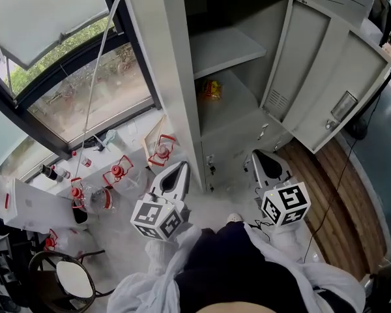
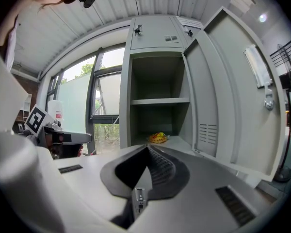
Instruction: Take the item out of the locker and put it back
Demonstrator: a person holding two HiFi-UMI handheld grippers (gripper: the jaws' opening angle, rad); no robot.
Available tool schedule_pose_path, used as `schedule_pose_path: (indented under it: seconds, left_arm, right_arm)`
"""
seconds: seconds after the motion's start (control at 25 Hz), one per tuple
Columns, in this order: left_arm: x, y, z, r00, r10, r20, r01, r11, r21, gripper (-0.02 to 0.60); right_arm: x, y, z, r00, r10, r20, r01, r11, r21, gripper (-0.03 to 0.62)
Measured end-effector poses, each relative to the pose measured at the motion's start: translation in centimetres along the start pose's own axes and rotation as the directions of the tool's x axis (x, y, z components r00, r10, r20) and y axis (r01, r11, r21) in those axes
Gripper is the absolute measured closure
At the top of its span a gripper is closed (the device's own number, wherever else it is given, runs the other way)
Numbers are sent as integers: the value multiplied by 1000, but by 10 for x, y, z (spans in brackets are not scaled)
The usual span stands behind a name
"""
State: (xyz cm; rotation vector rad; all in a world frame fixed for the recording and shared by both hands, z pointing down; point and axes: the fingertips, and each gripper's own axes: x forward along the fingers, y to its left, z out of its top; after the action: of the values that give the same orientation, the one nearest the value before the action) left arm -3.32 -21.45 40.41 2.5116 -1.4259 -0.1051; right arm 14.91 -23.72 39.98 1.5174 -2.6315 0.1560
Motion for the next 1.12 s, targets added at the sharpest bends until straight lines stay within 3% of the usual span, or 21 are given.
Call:
schedule_pose_path:
  seconds: [1.12]
  left_arm:
    - [-13, -2, -2, 1000, 7, 6, -7, 1000, 2, 574]
  right_arm:
    - [-7, 11, -4, 1000, 2, -4, -2, 1000, 3, 595]
